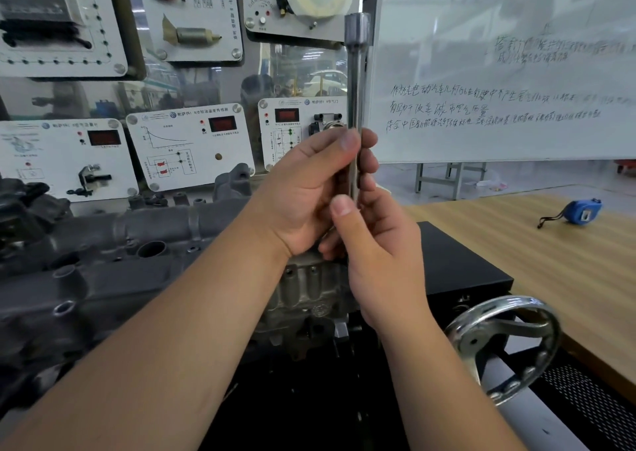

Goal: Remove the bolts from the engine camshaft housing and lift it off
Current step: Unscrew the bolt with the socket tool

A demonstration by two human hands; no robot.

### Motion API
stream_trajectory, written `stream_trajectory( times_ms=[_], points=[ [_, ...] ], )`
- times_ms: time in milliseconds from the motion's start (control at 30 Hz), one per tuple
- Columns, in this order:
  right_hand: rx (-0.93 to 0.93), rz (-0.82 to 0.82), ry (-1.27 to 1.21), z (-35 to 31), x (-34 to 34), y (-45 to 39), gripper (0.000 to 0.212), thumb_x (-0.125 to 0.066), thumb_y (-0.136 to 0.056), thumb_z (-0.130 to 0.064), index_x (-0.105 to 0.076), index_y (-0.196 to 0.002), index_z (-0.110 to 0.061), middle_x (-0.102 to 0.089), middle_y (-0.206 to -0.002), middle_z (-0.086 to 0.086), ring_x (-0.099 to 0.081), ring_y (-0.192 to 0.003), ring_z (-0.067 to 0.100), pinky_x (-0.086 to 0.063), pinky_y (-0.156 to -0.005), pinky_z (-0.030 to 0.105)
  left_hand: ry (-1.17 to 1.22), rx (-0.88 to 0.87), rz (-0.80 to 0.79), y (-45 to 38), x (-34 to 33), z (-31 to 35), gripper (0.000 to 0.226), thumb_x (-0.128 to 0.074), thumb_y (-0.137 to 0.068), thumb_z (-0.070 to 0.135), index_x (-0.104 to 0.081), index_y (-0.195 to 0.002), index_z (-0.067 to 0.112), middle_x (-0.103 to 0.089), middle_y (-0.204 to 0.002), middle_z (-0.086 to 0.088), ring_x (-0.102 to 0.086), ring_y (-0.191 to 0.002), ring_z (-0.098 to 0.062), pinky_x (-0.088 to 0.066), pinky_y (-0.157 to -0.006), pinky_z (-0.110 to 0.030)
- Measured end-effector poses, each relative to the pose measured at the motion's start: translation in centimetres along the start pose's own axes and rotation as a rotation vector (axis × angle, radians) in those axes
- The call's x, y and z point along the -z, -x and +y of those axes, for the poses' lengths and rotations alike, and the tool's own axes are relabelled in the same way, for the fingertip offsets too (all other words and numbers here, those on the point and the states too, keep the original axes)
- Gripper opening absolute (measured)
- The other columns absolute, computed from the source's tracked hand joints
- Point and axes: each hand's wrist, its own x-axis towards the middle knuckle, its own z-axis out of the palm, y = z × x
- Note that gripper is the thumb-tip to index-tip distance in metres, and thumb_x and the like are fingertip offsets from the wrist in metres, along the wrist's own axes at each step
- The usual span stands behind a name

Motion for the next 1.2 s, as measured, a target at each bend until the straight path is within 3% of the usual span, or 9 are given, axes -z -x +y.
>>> stream_trajectory(
  times_ms=[100, 200, 400, 500, 600, 667, 800, 967, 1200],
  points=[
    [0.004, 0.037, 0.023, 0.11, -0.13, -0.10, 0.012, -0.065, -0.089, -0.038, -0.069, -0.090, -0.027, -0.064, -0.067, -0.003, -0.059, -0.054, 0.012, -0.049, -0.052, 0.027, -0.023, -0.019, 0.026, -0.10, 0.04, -0.14, 0.006, -0.069, -0.085, 0.020, -0.071, -0.079, 0.018, -0.066, -0.069, 0.003, -0.059, -0.060, -0.012, -0.044, -0.052, -0.023],
    [0.019, 0.020, 0.060, 0.11, 0.12, 0.03, 0.023, -0.058, -0.096, -0.034, -0.068, -0.084, -0.018, -0.068, -0.070, 0.004, -0.060, -0.055, 0.013, -0.052, -0.055, 0.030, 0.016, 0.031, -0.039, 0.04, 0.17, -0.12, 0.033, -0.094, -0.064, 0.034, -0.072, -0.082, 0.018, -0.067, -0.074, 0.001, -0.060, -0.061, -0.013, -0.033, -0.040, -0.018],
    [-0.019, -0.030, 0.004, -0.39, 0.43, 0.05, 0.027, -0.048, -0.102, -0.026, -0.069, -0.091, -0.013, -0.074, -0.078, 0.005, -0.063, -0.054, 0.014, -0.053, -0.056, 0.023, 0.133, 0.133, -0.086, 0.18, -0.06, 0.22, 0.026, -0.057, -0.090, 0.033, -0.077, -0.092, 0.017, -0.069, -0.076, 0.000, -0.064, -0.059, -0.008, -0.026, -0.031, -0.012],
    [-0.039, -0.024, -0.016, -0.43, 0.32, 0.12, 0.025, -0.049, -0.101, -0.029, -0.069, -0.097, -0.015, -0.074, -0.079, 0.005, -0.063, -0.056, 0.014, -0.054, -0.056, 0.026, 0.129, 0.116, -0.077, 0.08, 0.13, 0.18, 0.019, -0.064, -0.087, 0.032, -0.077, -0.089, 0.018, -0.069, -0.076, 0.001, -0.062, -0.059, -0.009, -0.032, -0.029, -0.013],
    [-0.024, -0.008, 0.025, -0.37, 0.19, 0.19, 0.027, -0.059, -0.094, -0.040, -0.067, -0.104, -0.017, -0.071, -0.075, 0.001, -0.064, -0.061, 0.012, -0.053, -0.058, 0.026, 0.089, 0.074, -0.036, -0.05, 0.38, -0.07, 0.011, -0.075, -0.081, 0.029, -0.075, -0.083, 0.018, -0.069, -0.075, 0.001, -0.061, -0.058, -0.012, -0.047, -0.045, -0.020],
    [-0.012, 0.007, 0.058, -0.19, 0.20, 0.19, 0.028, -0.064, -0.088, -0.040, -0.067, -0.104, -0.017, -0.069, -0.073, -0.001, -0.065, -0.062, 0.011, -0.053, -0.059, 0.024, 0.112, 0.039, -0.045, -0.13, 0.45, -0.15, 0.022, -0.090, -0.069, 0.023, -0.073, -0.080, 0.015, -0.069, -0.074, -0.002, -0.065, -0.061, -0.014, -0.056, -0.054, -0.024],
    [0.037, 0.004, 0.122, -0.12, 0.39, 0.06, 0.024, -0.057, -0.096, -0.032, -0.068, -0.086, -0.015, -0.070, -0.071, 0.004, -0.067, -0.062, 0.015, -0.054, -0.063, 0.027, 0.061, 0.035, -0.069, 0.05, 0.47, -0.10, 0.056, -0.096, -0.054, 0.031, -0.059, -0.090, 0.009, -0.067, -0.073, -0.008, -0.064, -0.052, -0.012, -0.039, -0.033, -0.015],
    [-0.029, -0.100, 0.014, -0.39, 0.79, -0.21, 0.030, -0.051, -0.099, -0.033, -0.070, -0.085, -0.015, -0.074, -0.083, 0.005, -0.066, -0.061, 0.016, -0.053, -0.066, 0.024, 0.100, 0.121, -0.080, 0.12, 0.36, 0.14, 0.023, -0.065, -0.088, 0.039, -0.074, -0.092, 0.018, -0.069, -0.076, 0.001, -0.059, -0.055, -0.007, -0.029, -0.028, -0.013],
    [-0.007, -0.012, 0.012, -0.18, 0.42, 0.18, 0.030, -0.059, -0.091, -0.042, -0.068, -0.103, -0.016, -0.070, -0.072, 0.004, -0.064, -0.060, 0.016, -0.052, -0.063, 0.025, 0.081, 0.057, 0.015, 0.03, 0.05, 0.05, 0.018, -0.060, -0.087, 0.018, -0.075, -0.077, 0.019, -0.071, -0.073, 0.000, -0.067, -0.059, -0.010, -0.044, -0.041, -0.018]
  ],
)
